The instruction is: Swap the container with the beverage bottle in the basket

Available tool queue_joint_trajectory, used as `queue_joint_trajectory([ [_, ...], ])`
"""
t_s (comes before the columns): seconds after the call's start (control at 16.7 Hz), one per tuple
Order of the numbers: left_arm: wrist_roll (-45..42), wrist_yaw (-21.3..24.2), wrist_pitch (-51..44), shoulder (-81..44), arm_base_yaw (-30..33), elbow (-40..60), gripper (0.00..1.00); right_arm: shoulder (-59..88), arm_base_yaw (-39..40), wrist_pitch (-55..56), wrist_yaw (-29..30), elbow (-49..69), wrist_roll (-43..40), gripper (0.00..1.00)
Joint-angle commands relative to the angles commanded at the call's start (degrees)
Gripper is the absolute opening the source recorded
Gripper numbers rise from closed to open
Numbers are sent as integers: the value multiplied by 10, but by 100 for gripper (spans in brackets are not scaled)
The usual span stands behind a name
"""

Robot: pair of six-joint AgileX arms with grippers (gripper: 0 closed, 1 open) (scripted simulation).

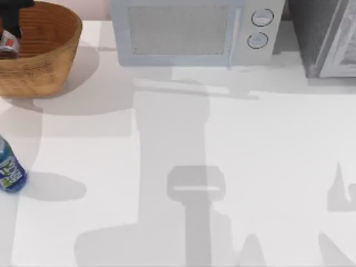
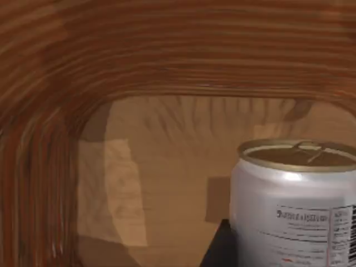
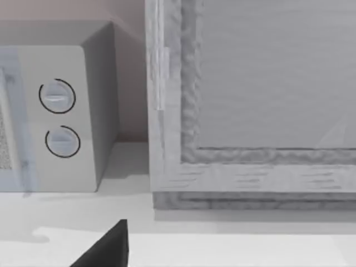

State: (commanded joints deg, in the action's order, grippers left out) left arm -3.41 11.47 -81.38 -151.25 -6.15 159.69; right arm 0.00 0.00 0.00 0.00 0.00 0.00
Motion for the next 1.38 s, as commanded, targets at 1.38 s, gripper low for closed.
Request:
queue_joint_trajectory([
  [1.38,24,-117,745,1393,65,-1475,0,0,0,0,0,0,0,100],
])
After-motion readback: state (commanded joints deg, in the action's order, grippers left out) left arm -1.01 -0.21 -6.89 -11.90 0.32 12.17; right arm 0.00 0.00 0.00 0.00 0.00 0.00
